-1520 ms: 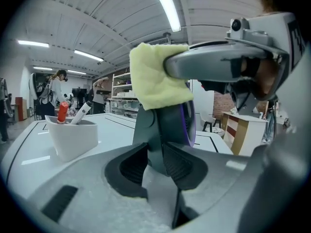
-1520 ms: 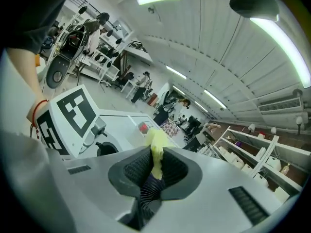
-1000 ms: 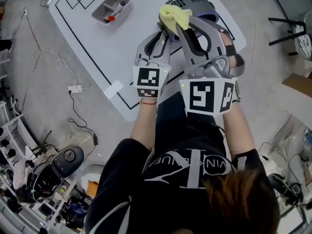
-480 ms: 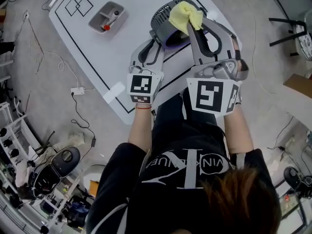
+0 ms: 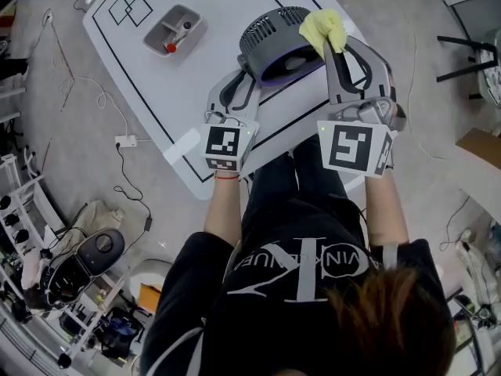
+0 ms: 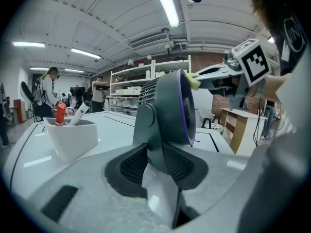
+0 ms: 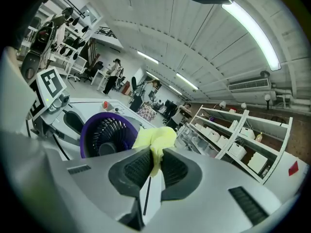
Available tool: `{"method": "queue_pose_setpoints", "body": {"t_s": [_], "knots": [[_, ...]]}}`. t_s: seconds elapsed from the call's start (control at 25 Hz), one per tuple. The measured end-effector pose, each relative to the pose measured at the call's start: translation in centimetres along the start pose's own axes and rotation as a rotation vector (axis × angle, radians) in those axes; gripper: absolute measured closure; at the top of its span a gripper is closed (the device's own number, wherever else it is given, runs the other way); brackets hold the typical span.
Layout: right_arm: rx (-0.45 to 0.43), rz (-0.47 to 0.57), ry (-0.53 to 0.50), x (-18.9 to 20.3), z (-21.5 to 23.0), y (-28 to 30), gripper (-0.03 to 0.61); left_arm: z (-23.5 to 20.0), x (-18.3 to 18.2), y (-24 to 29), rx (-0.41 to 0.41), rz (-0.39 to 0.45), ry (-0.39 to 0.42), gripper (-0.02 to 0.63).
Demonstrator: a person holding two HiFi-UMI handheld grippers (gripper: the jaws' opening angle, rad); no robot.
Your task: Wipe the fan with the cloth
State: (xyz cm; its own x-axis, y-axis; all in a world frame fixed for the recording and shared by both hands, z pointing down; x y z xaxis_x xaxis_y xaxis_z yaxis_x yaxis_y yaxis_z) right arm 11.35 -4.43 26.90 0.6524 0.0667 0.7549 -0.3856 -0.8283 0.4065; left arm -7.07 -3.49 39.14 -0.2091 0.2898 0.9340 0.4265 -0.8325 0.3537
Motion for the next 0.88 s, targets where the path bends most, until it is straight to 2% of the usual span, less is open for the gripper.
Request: {"method": "queue_pose_setpoints", "body": {"t_s": [0.64, 0.88], "knots": [[-0.019, -0.109, 0.082, 4.3, 0.2, 1.0, 0.546, -0.1, 0.1, 0.1, -0.005, 0.003, -0.007, 0.505], [-0.027, -0.132, 0.096, 5.5, -0.2, 1.3, 0.546, 0.3, 0.1, 0.0, -0.046, 0.008, -0.012, 0.508]]}}
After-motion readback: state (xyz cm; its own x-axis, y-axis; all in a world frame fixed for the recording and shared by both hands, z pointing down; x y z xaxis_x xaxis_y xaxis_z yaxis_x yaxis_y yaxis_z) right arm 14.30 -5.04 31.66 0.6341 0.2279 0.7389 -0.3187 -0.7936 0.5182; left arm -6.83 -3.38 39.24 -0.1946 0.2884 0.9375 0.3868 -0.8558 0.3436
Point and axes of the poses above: the fingertips, and each gripper's own axes: y forward along the fingers, z to its right, x out of its underside, the point moved 7 cm from there along -y, backward along the fingers, and after that the axes turned 11 degrees about -x, right-handed, at the moved point
